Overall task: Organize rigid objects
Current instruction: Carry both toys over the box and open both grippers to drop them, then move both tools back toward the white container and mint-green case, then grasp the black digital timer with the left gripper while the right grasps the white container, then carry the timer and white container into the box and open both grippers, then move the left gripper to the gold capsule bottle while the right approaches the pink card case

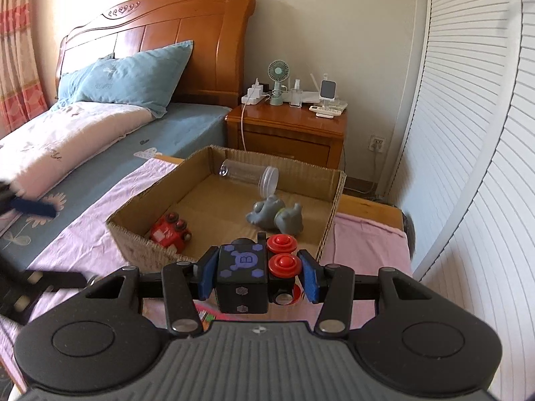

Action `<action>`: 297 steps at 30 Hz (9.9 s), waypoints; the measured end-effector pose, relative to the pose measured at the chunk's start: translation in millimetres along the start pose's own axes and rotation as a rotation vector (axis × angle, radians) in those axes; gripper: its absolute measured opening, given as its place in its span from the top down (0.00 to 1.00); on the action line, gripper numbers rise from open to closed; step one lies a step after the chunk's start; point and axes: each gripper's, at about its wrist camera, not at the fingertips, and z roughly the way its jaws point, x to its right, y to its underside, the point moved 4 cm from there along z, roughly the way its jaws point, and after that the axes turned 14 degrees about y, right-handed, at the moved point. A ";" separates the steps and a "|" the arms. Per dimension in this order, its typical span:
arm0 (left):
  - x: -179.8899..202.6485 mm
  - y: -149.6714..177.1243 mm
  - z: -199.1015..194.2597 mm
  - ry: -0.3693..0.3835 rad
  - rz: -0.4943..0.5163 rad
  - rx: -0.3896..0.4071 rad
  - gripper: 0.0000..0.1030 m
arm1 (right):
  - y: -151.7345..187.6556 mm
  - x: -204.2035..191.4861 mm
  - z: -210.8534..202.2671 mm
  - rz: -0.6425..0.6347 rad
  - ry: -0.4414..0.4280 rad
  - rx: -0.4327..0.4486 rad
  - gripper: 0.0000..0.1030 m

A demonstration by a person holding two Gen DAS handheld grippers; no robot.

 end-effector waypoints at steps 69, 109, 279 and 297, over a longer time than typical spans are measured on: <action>-4.7 84.4 23.6 -0.044 -0.126 -0.044 0.01 | 139.5 -41.4 -14.9 -0.047 0.118 -0.302 0.00; -4.7 99.6 59.6 -0.050 -0.164 -0.113 0.32 | 163.0 -37.6 -10.2 -0.025 0.044 -0.226 0.00; -20.5 70.0 -16.4 -0.162 -0.223 -0.005 0.01 | 76.3 -52.7 52.6 0.121 0.070 -0.320 0.00; -40.9 75.1 -1.8 -0.110 -0.227 0.014 0.01 | 78.8 -79.7 89.1 0.064 0.165 -0.345 0.00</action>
